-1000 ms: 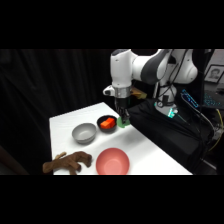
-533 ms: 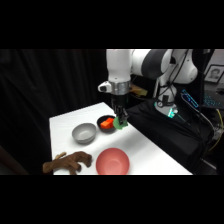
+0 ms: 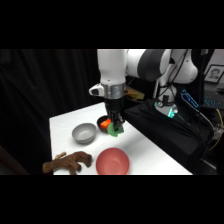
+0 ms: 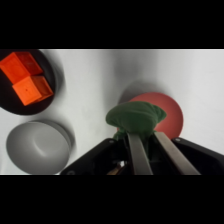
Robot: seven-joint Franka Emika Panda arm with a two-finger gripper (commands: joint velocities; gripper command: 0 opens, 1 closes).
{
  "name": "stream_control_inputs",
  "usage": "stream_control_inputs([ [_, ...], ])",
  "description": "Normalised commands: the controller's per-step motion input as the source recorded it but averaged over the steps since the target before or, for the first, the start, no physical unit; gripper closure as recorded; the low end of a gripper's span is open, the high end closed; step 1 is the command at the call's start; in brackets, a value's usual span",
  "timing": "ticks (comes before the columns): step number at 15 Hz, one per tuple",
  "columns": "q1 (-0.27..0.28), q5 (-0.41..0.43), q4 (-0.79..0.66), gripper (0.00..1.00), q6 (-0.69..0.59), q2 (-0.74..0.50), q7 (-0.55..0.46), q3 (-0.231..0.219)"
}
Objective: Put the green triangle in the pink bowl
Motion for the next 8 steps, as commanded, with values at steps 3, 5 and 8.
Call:
stream_control_inputs([
  [3,0.085,-0.147,0.41,0.94,-0.07,0.32,0.09,-0.02],
  [5,0.085,-0.126,0.37,0.94,-0.04,0.29,0.07,-0.034],
  [8,0.095,-0.122,0.33,0.94,0.0,0.28,0.06,-0.042],
])
